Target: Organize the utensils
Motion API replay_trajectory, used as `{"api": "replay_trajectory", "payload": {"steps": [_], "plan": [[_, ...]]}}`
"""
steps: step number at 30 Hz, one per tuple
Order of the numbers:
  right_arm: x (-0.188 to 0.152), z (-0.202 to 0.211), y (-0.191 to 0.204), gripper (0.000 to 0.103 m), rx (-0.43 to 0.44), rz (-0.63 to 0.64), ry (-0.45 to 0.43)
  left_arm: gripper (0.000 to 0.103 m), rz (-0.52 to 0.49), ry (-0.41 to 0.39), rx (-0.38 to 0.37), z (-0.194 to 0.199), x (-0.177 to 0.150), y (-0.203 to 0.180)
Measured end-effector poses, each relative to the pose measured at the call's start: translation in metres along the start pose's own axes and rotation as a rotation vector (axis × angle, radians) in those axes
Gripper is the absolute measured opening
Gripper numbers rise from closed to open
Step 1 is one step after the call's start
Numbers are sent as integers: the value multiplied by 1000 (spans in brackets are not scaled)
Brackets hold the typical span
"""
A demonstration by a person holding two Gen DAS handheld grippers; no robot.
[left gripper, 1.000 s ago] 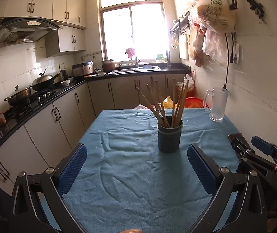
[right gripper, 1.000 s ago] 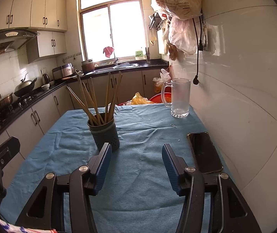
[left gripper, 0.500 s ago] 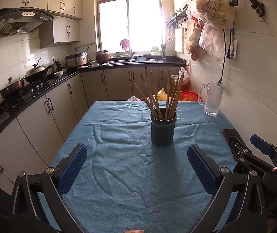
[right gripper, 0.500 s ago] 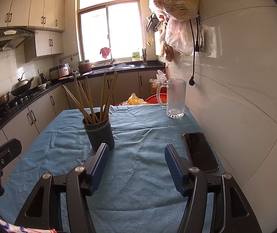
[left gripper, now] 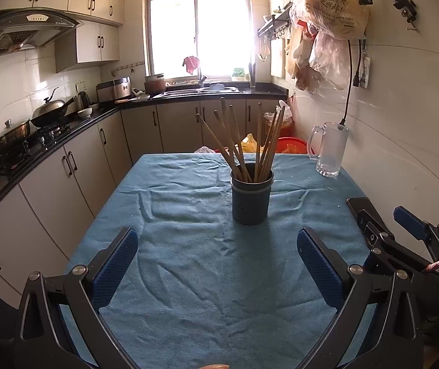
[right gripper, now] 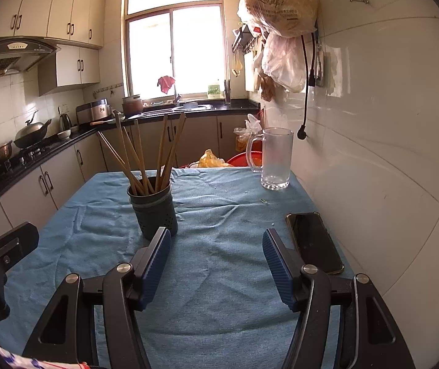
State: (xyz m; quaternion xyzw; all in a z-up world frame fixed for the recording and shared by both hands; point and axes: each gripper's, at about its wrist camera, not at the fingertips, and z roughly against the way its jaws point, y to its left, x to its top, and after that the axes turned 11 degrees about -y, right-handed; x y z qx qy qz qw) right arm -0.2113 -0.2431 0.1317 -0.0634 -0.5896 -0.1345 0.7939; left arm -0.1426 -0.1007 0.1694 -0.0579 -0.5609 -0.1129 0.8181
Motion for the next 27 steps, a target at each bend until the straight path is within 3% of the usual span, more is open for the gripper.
{"api": "replay_trajectory", "payload": {"steps": [27], "plan": [[-8,-17,1,73,-36,35,6,103,44,66,-13,-32,-9,8]]}}
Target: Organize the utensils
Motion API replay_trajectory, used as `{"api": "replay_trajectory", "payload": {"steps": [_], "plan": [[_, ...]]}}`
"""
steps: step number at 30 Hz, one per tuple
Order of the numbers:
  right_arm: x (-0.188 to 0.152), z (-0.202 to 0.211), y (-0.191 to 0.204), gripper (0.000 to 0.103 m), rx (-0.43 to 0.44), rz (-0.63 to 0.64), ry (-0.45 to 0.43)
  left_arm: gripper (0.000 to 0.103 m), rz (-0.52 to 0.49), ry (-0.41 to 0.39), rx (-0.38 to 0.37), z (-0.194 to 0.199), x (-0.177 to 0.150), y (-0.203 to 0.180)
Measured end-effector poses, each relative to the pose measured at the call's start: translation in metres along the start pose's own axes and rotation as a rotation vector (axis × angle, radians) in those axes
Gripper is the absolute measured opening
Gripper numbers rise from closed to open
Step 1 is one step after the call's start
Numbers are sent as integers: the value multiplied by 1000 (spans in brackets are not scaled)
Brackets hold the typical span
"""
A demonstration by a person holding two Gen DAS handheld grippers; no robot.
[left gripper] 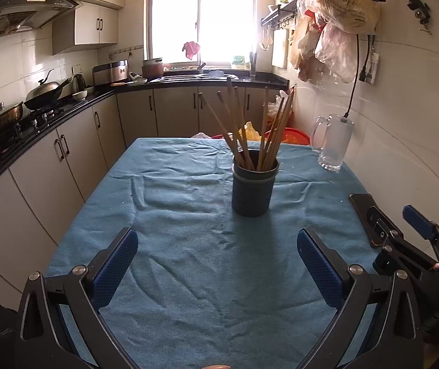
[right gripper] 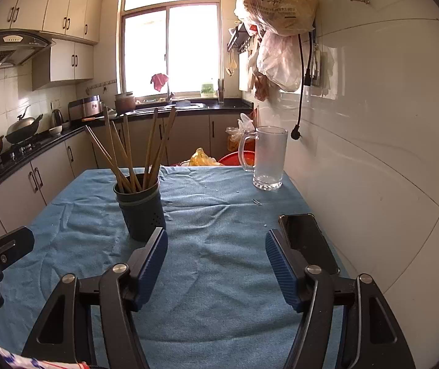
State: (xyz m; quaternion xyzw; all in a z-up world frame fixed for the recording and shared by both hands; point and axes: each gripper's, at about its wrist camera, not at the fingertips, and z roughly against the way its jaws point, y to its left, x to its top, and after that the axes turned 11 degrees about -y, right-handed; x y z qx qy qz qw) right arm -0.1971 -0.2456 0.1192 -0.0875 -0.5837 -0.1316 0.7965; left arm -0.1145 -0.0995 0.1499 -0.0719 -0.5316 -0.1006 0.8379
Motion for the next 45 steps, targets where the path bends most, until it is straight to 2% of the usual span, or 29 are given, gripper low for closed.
{"api": "replay_trajectory", "payload": {"steps": [7,45], "plan": [[-5,-3,5,76,-1,23,-10,103,34,20,-4,-7,-1,8],[-1,12,-6,77,-27,-1,-27,103,15,9,-20,7,-3,-7]]}}
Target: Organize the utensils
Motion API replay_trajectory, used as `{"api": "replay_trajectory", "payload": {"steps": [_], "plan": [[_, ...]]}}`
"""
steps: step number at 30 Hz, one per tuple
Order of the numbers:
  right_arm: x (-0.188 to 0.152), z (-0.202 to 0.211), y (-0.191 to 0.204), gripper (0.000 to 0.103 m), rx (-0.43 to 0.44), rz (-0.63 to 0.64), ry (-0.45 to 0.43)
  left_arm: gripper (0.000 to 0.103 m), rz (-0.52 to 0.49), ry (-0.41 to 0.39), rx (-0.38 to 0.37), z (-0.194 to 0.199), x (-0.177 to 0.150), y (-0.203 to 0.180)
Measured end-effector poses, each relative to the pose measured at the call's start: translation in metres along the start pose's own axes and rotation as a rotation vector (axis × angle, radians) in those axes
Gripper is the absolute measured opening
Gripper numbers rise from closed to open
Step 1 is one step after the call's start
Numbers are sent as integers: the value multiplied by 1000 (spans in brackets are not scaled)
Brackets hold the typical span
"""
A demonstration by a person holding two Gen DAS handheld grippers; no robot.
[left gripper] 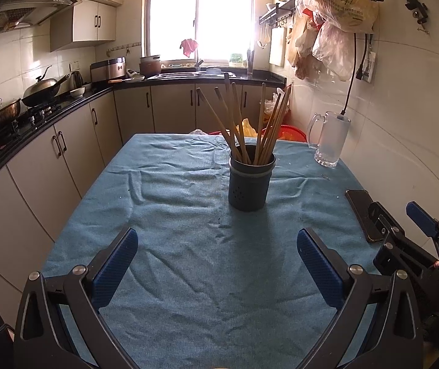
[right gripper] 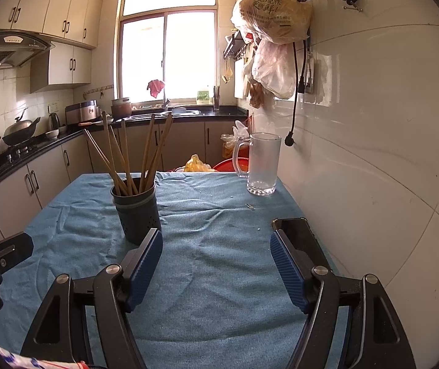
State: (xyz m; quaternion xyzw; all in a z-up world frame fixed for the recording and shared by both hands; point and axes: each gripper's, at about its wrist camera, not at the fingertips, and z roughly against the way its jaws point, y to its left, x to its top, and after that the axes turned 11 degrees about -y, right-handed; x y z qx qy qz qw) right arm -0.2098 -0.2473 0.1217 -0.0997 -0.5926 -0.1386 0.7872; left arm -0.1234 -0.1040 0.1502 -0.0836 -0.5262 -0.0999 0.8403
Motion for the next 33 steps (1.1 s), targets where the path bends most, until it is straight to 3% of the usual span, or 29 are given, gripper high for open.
{"api": "replay_trajectory", "payload": {"steps": [33], "plan": [[-8,0,2,78,4,0,18,103,5,22,-7,-6,-9,-3]]}}
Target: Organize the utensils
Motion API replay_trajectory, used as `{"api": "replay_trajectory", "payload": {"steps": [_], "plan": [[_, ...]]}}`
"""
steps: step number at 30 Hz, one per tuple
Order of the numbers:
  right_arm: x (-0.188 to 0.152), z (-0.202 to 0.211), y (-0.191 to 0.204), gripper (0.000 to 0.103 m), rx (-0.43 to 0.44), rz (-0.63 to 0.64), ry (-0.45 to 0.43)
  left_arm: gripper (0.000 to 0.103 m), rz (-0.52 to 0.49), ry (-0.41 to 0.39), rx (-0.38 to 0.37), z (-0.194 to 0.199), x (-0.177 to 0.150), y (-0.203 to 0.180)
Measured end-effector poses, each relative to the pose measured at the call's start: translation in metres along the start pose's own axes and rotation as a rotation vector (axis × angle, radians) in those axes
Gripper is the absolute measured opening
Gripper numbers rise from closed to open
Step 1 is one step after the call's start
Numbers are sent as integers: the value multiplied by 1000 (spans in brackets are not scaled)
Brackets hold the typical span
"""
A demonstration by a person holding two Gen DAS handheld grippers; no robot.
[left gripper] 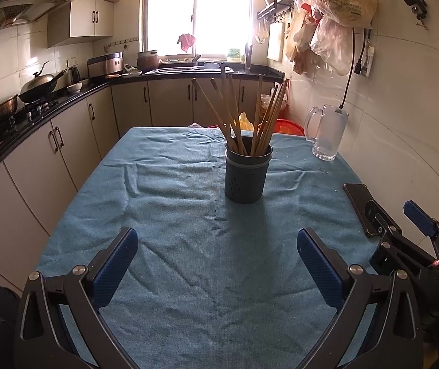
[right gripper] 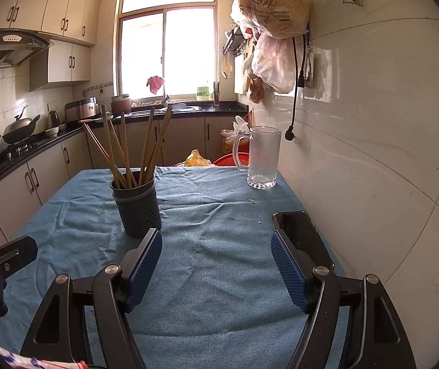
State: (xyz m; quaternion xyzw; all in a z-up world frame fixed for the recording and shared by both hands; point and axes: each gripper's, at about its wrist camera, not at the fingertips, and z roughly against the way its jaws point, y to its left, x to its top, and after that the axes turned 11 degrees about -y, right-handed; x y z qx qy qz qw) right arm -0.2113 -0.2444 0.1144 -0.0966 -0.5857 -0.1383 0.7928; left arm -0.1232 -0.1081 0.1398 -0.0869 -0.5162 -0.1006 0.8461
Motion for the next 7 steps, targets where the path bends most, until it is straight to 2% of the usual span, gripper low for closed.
{"api": "replay_trajectory", "payload": {"steps": [7], "plan": [[-3,-3,1,78,6,2,13,103,-1,12,-8,-3,-2,0]]}}
